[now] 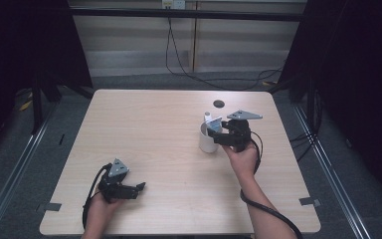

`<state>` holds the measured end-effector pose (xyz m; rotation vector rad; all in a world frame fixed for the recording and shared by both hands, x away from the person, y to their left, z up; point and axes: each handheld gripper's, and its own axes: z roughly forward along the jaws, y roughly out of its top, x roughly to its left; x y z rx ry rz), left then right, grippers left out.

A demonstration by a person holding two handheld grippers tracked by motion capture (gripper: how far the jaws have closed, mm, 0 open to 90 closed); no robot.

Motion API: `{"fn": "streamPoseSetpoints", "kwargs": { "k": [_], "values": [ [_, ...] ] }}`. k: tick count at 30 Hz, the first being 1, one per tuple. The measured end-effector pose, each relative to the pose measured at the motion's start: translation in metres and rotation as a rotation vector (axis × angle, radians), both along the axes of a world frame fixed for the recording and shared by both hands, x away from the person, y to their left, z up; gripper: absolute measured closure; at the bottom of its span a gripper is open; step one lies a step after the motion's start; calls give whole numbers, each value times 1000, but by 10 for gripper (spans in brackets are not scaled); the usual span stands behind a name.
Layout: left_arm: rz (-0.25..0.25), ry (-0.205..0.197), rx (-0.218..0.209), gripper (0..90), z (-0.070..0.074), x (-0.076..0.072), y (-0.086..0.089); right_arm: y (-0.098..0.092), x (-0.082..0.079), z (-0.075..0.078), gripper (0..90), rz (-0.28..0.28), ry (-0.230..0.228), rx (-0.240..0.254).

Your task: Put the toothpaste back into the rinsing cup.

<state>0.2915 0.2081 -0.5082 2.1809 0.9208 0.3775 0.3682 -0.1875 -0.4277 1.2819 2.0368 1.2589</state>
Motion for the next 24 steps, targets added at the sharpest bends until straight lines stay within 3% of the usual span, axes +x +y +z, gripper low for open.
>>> {"fn": "streamPoseSetpoints", "kwargs": {
  "k": [24],
  "values": [
    [0,2,1,154,0,0,0,-10,-4,4,180,25,-9,18]
  ]
}}
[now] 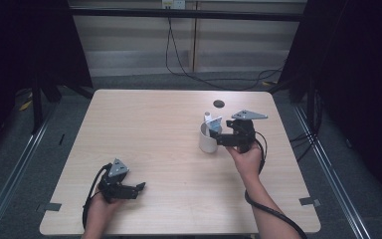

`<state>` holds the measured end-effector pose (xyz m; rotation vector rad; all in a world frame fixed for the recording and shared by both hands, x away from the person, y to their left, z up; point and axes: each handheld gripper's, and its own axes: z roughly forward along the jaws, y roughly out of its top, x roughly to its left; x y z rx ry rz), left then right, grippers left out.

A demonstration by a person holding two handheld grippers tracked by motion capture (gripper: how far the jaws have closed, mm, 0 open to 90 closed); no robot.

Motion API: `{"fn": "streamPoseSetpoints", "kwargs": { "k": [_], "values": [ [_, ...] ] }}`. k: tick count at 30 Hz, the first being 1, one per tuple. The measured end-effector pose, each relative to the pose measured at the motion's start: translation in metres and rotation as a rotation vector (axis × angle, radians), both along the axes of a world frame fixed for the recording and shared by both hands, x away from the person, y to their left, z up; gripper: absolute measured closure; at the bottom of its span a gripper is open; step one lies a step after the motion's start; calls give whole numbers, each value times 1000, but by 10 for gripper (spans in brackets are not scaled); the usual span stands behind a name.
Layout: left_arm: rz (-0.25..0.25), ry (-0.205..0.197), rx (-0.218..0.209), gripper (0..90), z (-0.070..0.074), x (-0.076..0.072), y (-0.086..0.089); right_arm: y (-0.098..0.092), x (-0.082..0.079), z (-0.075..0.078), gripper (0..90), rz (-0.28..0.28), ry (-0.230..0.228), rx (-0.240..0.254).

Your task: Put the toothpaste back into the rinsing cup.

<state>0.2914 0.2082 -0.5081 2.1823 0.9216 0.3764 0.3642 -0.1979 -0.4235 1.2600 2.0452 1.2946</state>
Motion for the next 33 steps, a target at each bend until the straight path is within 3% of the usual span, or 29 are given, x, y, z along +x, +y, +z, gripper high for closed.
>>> {"fn": "streamPoseSetpoints", "kwargs": {
  "k": [8,33],
  "values": [
    [0,0,0,155,0,0,0,0,-2,3,143,4,9,-14],
    [0,0,0,154,0,0,0,-11,-13,4,144,56,25,-55]
  ]
}}
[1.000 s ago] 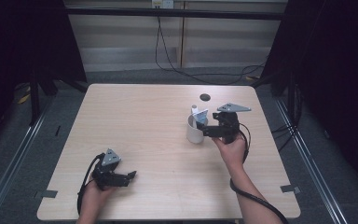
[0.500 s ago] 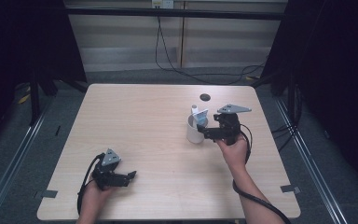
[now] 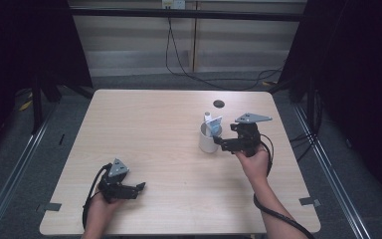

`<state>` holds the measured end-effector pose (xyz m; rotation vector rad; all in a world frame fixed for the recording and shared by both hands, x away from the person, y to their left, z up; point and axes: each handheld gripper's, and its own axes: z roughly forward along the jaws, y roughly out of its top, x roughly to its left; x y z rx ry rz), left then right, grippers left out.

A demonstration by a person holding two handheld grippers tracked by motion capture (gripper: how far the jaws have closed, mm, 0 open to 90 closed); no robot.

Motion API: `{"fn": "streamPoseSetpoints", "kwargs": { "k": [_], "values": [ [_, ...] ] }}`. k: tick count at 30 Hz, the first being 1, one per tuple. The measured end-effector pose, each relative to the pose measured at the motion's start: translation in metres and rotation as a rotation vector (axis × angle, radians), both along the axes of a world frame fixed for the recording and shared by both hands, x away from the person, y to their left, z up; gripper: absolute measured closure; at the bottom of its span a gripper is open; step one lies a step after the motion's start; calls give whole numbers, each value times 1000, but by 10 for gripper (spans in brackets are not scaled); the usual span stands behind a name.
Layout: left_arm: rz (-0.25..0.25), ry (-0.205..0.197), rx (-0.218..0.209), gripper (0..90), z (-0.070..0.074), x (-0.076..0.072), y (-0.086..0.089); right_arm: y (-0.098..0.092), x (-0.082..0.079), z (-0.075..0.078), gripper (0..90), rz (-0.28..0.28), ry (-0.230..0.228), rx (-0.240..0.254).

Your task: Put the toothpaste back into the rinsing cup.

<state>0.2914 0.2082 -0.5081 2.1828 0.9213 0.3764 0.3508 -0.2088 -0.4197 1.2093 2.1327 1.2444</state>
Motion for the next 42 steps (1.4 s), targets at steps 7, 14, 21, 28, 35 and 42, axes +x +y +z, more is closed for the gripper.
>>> {"fn": "streamPoseSetpoints", "kwargs": {
  "k": [7,14,21,28,35,42],
  "values": [
    [0,0,-1,154,0,0,0,-4,-4,1,144,11,1,1],
    [0,0,0,154,0,0,0,-10,-9,2,145,33,5,-9],
    [0,-2,-2,154,0,0,0,-19,-14,1,146,28,11,0],
    [0,0,-1,154,0,0,0,-26,-19,1,146,26,11,8],
    [0,-2,-1,154,0,0,0,-30,-24,-4,145,35,15,-4],
    [0,-2,-2,155,0,0,0,-35,-30,-9,145,54,25,-11]
  ]
}}
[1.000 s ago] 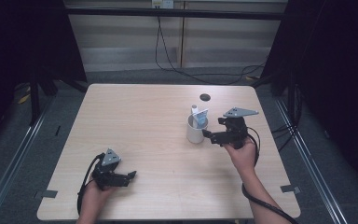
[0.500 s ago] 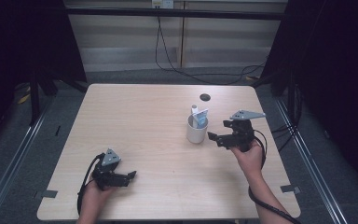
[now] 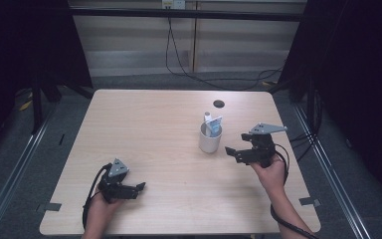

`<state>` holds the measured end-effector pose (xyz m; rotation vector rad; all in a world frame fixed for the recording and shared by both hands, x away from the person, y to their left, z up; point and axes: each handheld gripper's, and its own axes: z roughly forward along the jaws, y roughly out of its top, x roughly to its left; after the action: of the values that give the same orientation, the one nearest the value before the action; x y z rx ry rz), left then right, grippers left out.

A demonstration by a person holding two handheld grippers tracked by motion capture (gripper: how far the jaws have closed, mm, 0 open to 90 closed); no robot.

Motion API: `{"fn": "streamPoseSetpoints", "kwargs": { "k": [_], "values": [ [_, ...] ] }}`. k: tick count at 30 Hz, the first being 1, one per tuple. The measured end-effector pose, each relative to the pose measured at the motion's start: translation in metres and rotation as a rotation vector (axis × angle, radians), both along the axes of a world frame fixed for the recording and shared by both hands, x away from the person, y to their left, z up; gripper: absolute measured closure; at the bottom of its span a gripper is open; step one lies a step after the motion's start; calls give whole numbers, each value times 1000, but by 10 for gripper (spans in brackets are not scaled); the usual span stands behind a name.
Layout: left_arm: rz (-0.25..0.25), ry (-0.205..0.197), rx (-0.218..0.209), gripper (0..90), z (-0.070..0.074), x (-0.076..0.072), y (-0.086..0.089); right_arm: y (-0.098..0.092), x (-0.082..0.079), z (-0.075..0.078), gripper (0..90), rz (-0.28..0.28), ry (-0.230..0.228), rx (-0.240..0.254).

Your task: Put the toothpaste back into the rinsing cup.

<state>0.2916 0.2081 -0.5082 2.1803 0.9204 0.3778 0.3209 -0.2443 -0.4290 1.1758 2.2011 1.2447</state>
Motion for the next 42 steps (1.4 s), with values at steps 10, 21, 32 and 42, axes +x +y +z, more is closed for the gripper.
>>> {"fn": "streamPoseSetpoints", "kwargs": {
  "k": [10,21,32,42],
  "values": [
    [1,0,-2,154,0,0,0,-10,-9,-11,145,5,17,-4],
    [2,0,-1,155,0,0,0,-22,-19,-25,145,-4,37,-5],
    [2,0,-1,154,0,0,0,-32,-28,-38,145,-5,54,9],
    [2,0,-2,154,0,0,0,-34,-33,-52,144,6,87,-16]
  ]
}}
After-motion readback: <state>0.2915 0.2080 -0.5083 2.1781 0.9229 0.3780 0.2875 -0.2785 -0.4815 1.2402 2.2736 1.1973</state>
